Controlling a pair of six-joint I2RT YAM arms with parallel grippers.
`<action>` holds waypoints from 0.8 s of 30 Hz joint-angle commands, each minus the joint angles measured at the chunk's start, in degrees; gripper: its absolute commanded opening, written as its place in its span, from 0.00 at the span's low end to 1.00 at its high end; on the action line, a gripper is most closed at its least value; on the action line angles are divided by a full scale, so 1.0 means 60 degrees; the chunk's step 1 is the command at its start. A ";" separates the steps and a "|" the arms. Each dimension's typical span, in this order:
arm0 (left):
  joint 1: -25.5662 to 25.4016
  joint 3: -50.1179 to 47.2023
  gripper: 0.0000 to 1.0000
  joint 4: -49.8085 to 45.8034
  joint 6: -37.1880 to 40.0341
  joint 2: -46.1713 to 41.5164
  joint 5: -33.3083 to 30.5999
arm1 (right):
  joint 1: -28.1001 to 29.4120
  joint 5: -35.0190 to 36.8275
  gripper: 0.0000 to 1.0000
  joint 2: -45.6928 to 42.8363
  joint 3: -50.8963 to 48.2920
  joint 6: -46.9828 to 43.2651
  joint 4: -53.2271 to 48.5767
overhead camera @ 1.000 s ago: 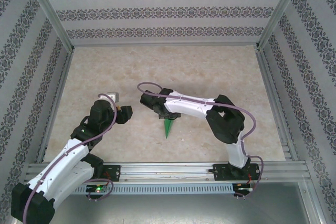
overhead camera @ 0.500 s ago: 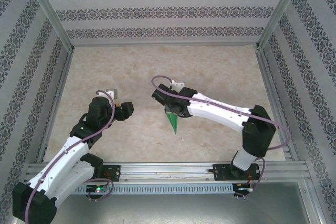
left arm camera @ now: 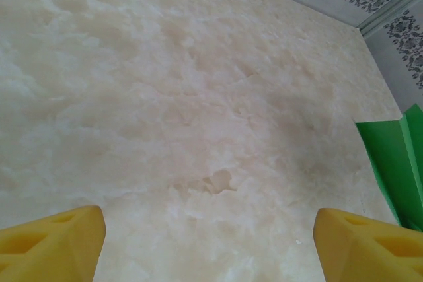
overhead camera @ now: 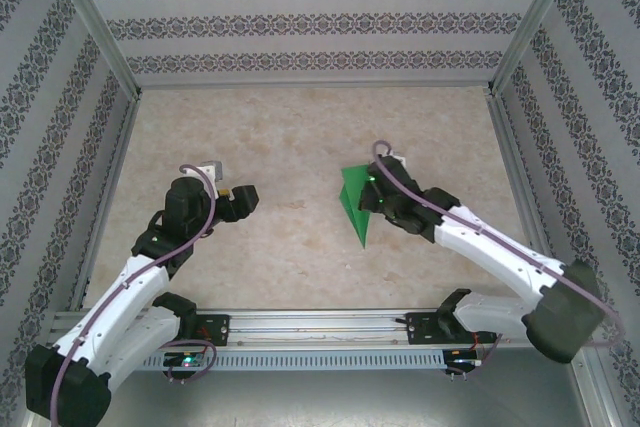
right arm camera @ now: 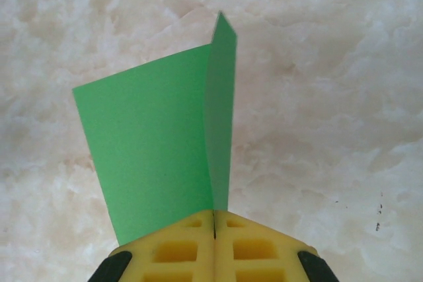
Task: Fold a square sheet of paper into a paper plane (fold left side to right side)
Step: Turn over the paper plane at the center of the table.
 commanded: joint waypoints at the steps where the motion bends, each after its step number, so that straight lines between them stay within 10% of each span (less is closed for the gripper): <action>1: 0.0177 0.0311 0.82 0.0594 -0.0317 0.0106 0.0308 | -0.0711 -0.1763 0.00 -0.0669 -0.0652 -0.0354 0.1211; 14: 0.0240 0.0415 0.82 0.1109 -0.0671 0.0785 0.0788 | -0.3060 -0.6509 0.00 -0.1283 -0.3029 0.1172 0.4948; 24: 0.0250 0.0403 0.78 0.1391 -0.0863 0.1395 0.1241 | -0.2484 -0.6778 0.00 0.0701 -0.3641 0.2316 0.7710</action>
